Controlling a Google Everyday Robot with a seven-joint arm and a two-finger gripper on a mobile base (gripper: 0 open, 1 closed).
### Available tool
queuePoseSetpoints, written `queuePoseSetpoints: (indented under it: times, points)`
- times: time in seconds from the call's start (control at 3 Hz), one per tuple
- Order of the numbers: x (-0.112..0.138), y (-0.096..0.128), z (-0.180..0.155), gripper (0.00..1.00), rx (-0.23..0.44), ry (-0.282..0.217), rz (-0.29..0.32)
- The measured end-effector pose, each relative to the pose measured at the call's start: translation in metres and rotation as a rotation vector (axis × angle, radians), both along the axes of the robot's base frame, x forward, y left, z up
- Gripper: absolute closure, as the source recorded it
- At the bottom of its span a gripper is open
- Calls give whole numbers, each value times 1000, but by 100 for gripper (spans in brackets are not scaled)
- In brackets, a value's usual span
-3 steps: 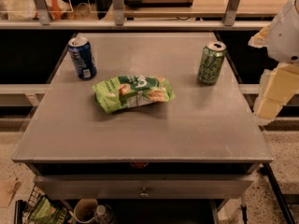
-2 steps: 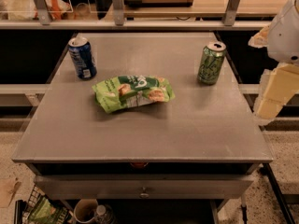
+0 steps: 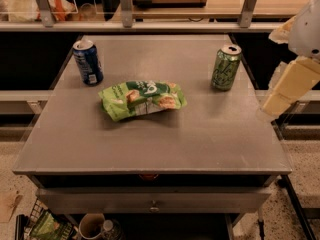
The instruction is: Pick green rice chip bag
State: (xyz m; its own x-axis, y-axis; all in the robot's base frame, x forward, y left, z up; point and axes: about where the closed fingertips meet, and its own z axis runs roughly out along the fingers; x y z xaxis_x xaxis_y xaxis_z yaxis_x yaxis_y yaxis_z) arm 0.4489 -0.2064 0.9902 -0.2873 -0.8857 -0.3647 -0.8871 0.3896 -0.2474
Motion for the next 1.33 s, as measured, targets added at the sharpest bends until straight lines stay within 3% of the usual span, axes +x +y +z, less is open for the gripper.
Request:
queuePoseSetpoints:
  times: [0.33,0.67,1.0,1.33]
  points:
    - [16,24,2,0,163,-28,-31]
    - [28,59,9,0,292,-52,1]
    - [41,96,14,0,359,-78,43]
    - [41,96,14,0,359,-78,43]
